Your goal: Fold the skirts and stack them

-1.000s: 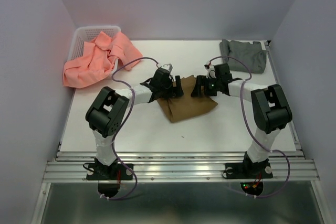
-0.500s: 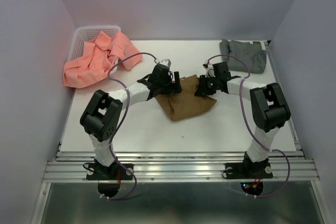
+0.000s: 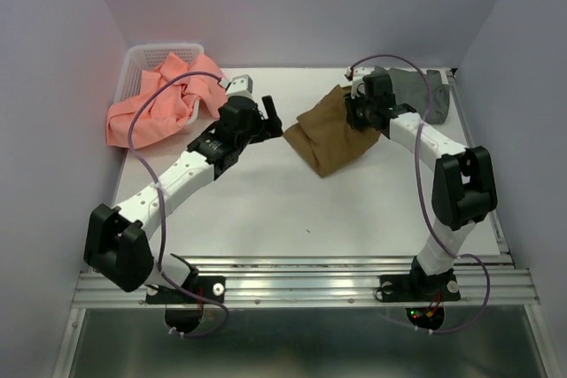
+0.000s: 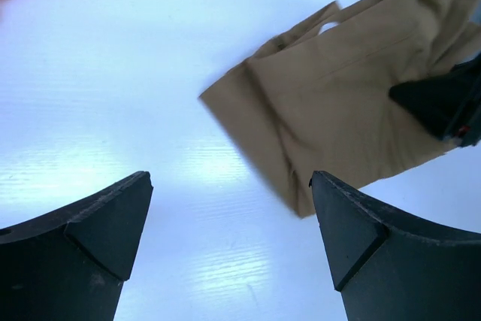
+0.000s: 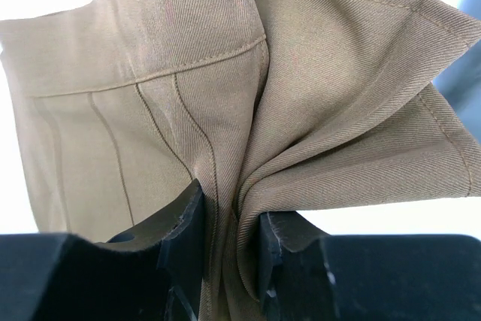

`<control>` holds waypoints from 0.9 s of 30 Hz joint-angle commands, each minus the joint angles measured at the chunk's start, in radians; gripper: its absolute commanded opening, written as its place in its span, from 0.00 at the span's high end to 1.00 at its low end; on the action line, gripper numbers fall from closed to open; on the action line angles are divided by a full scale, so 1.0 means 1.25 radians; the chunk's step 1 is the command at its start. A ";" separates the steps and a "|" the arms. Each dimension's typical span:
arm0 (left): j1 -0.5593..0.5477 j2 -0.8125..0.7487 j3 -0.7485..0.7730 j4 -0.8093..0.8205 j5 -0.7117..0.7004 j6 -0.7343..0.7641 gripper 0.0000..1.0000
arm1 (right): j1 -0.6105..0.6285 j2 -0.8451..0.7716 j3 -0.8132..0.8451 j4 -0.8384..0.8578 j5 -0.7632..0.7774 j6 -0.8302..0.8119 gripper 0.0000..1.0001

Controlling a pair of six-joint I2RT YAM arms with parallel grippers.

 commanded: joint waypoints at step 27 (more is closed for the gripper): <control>0.108 -0.129 -0.082 -0.056 -0.152 0.030 0.01 | -0.124 0.208 0.493 0.049 0.274 -0.345 0.99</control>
